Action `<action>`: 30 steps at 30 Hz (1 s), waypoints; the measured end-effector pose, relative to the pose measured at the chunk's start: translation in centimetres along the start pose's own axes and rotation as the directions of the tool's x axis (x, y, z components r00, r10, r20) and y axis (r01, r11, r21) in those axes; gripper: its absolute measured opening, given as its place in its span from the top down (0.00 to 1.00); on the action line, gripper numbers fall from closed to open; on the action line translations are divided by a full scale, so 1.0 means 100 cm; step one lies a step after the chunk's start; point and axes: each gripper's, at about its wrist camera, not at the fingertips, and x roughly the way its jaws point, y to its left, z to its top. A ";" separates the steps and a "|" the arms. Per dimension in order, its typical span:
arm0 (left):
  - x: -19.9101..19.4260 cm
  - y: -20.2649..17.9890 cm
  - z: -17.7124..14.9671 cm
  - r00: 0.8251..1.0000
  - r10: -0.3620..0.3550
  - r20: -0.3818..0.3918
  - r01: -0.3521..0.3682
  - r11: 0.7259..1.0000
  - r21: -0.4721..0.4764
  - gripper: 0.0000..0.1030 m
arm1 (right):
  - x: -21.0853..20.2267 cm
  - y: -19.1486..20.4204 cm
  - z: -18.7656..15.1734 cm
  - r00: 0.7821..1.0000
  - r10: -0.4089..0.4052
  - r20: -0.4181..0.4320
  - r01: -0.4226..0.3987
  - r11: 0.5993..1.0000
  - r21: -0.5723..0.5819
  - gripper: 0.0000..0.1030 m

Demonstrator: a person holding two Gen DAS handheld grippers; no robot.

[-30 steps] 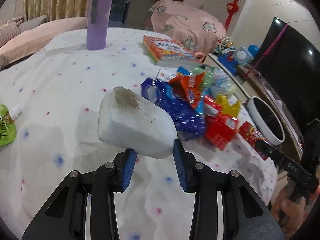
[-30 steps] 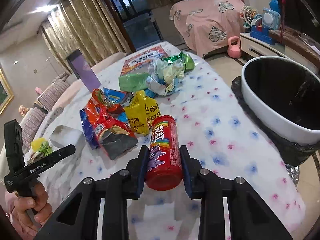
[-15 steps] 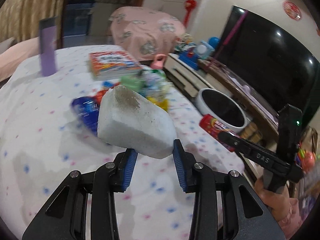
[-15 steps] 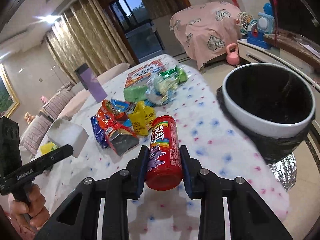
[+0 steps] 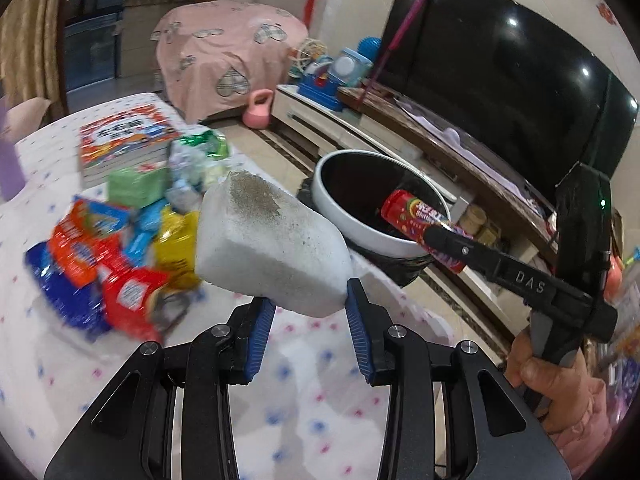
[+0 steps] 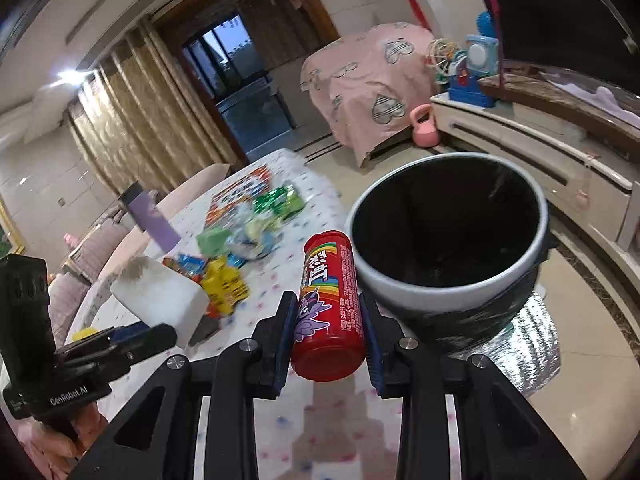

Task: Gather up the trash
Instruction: 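Carry the foam block with left tool while right tool carries the tube to the bin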

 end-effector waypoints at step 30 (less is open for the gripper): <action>0.128 -0.077 0.073 0.969 -0.123 -0.215 0.141 0.987 0.072 0.64 | 0.026 -0.098 0.068 0.996 -0.090 -0.008 0.091 0.994 0.064 0.69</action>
